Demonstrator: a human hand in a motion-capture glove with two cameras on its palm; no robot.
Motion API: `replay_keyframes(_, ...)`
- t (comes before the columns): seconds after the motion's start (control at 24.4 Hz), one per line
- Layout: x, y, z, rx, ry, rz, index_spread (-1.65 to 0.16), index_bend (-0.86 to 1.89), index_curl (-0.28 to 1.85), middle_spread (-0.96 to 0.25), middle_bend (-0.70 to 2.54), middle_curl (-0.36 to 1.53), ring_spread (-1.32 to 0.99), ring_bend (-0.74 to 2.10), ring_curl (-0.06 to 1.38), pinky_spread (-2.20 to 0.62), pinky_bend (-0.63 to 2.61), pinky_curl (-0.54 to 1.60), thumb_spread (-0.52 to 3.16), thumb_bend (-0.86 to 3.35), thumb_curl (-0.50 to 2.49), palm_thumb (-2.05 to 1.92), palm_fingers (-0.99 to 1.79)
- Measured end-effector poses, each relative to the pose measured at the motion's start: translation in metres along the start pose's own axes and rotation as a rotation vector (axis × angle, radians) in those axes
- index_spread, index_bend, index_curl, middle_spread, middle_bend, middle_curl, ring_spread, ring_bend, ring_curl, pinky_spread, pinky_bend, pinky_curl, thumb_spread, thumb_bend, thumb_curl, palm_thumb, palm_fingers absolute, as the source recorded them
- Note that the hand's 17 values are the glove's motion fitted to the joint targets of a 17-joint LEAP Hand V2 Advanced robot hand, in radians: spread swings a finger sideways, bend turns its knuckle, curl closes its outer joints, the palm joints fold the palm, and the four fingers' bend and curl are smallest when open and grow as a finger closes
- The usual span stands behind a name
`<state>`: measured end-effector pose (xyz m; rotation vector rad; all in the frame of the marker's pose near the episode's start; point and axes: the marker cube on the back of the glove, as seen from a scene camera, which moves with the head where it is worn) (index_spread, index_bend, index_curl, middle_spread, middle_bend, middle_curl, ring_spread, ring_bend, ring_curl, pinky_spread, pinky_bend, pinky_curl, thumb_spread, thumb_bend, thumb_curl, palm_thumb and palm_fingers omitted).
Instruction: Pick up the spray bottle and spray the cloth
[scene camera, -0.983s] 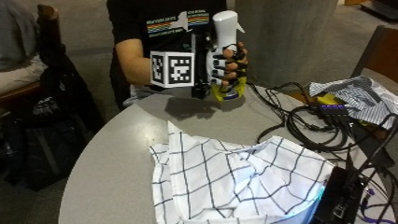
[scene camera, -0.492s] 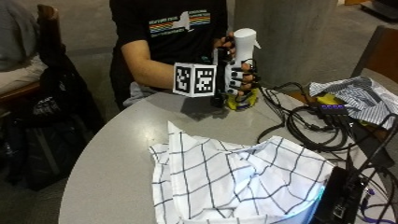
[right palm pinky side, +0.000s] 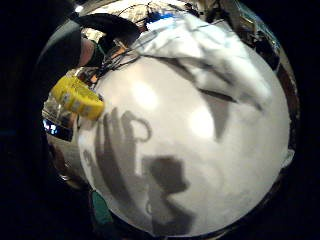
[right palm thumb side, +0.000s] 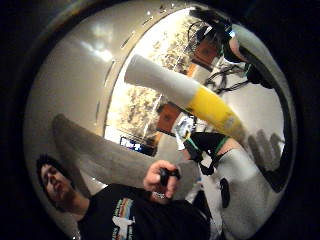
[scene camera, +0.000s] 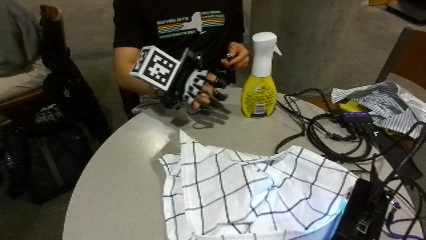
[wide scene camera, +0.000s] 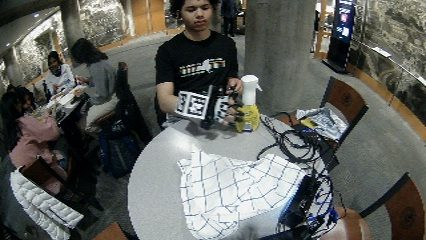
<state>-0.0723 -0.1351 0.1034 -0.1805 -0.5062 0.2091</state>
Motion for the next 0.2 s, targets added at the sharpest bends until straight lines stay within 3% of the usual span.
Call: replay_keyframes(0.2, 0.031, 0.035, -0.038, 0.101, 0.177, -0.036, -0.26, 0.13, 0.22, -0.02, 0.36, 0.47, 0.00, 0.43, 0.37, 0.11, 0.37, 0.36, 0.90, -0.02, 0.44, 0.77, 0.83)
